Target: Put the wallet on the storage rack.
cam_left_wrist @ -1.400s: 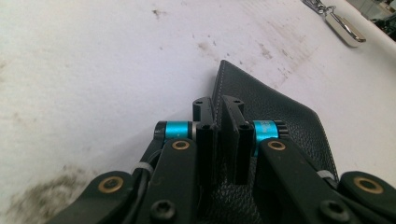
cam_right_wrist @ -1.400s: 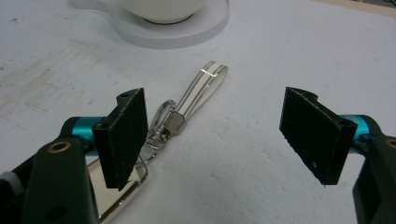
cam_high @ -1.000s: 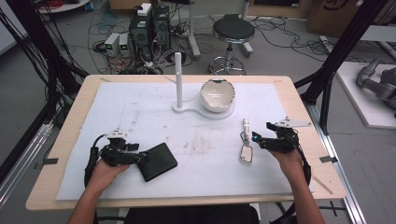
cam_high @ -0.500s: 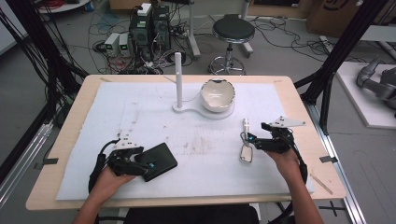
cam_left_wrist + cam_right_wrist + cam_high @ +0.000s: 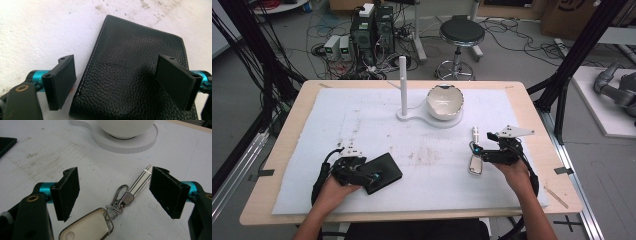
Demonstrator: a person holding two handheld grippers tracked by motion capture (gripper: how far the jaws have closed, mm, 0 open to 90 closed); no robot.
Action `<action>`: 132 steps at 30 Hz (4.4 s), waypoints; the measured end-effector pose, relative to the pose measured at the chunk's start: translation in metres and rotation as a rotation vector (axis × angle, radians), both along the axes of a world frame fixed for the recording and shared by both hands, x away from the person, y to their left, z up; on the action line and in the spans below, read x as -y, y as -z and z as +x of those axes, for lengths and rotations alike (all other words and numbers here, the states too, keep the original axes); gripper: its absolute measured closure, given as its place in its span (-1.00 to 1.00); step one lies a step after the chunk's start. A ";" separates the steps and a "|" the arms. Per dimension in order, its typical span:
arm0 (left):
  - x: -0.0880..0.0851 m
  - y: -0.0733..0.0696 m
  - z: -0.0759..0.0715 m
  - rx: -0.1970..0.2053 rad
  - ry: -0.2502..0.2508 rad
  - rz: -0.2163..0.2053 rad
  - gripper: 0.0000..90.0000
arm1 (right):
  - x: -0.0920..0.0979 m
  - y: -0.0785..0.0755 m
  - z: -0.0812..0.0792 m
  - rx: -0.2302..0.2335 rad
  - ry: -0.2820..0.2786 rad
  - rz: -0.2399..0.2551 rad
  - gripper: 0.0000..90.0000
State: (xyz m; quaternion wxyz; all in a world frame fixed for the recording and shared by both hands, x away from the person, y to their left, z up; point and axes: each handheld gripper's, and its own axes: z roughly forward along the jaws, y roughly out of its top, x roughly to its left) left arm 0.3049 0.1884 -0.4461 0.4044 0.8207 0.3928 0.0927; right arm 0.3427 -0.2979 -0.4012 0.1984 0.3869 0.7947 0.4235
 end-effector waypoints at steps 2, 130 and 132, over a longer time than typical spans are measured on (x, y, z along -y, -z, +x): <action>-0.006 -0.001 0.002 -0.020 0.015 -0.042 -0.41 | 0.000 0.000 0.000 0.001 0.000 0.002 -0.45; 0.007 -0.042 0.041 0.089 0.157 -0.353 0.18 | -0.166 0.027 0.047 -0.256 -0.726 0.184 0.77; 0.002 -0.040 0.042 0.069 0.115 -0.353 0.04 | -0.166 0.026 0.047 -0.249 -0.728 0.184 0.77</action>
